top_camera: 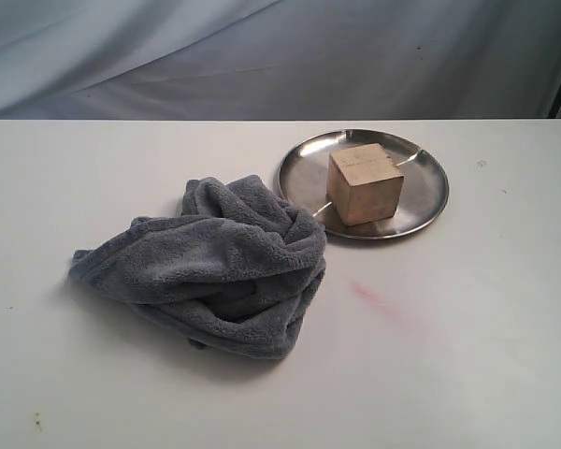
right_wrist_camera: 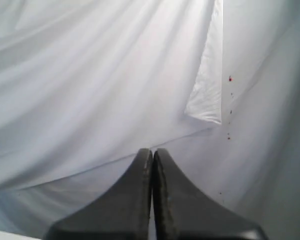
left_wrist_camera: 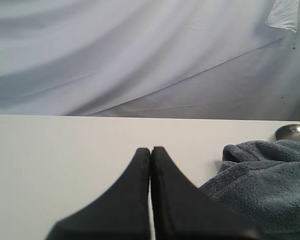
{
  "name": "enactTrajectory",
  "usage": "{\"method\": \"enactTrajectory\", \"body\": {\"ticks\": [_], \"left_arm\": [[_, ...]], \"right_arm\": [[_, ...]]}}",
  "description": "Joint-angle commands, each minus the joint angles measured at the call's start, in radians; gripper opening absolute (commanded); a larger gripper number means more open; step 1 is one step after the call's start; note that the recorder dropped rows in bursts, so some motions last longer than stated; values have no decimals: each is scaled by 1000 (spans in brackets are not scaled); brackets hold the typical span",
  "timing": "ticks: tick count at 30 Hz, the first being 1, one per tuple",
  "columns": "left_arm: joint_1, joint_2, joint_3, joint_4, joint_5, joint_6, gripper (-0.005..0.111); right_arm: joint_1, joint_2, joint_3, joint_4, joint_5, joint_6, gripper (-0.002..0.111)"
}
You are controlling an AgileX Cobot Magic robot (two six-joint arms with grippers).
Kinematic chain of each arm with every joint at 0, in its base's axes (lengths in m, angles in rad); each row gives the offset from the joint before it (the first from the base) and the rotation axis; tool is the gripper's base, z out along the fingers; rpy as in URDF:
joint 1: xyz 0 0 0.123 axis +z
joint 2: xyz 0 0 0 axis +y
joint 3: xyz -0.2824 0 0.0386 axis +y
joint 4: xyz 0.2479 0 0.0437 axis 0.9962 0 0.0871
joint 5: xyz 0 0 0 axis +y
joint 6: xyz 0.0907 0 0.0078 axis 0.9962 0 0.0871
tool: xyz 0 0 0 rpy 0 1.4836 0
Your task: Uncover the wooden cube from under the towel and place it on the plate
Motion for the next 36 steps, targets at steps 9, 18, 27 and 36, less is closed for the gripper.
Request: {"method": "enactTrajectory", "body": {"ticks": [9,18,27,36], "left_arm": [[-1,-2,4,1,-4,0,1],[-1,-2,4,1,-4,-2,1],[-1,-2,4,1,-4,0,1],[-1,-2,4,1,-4,-3,1]], "right_arm": [[-5,-262,130,29,-34,-5,0],[-5,-488,263,29,-18,-30,0],[-3,-599,297,29,105,-30,0],[-3,-704,299,26,159,-32,0]]}}
